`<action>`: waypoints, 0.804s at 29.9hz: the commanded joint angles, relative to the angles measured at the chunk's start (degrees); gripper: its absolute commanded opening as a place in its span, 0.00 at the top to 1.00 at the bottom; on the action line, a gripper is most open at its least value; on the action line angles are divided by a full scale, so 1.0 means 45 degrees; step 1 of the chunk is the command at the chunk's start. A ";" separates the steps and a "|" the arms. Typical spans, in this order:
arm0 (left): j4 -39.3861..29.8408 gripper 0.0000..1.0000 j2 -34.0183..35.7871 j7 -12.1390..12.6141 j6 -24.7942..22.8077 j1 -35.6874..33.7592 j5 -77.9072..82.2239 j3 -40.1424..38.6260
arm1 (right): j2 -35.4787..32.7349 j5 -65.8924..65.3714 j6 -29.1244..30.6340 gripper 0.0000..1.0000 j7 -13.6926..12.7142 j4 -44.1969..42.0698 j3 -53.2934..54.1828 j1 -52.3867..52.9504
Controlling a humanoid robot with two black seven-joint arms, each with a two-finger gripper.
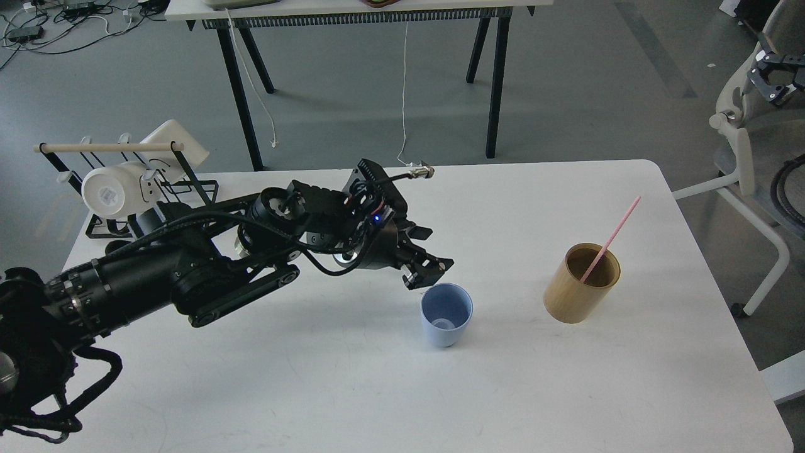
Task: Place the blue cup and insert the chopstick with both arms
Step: 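Release the blue cup and retract the left arm to rest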
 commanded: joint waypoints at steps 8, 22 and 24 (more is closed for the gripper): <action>0.1673 0.02 -0.0013 0.0101 0.0001 0.0373 -0.8332 -0.5505 | -0.2762 -0.2652 -0.0003 0.01 -0.0015 0.4950 -0.0588 -0.1715; 0.6185 0.00 0.0904 0.0023 0.0001 -0.0077 -2.3981 -0.5703 | -0.4658 -1.0403 -0.4661 0.01 -0.0015 1.0441 -0.1953 -0.2145; 0.6848 0.00 0.1158 0.0043 0.0001 -0.0057 -2.5622 -0.5703 | -0.4872 -1.1965 -0.5129 0.01 -0.0015 1.0812 -0.2558 -0.2145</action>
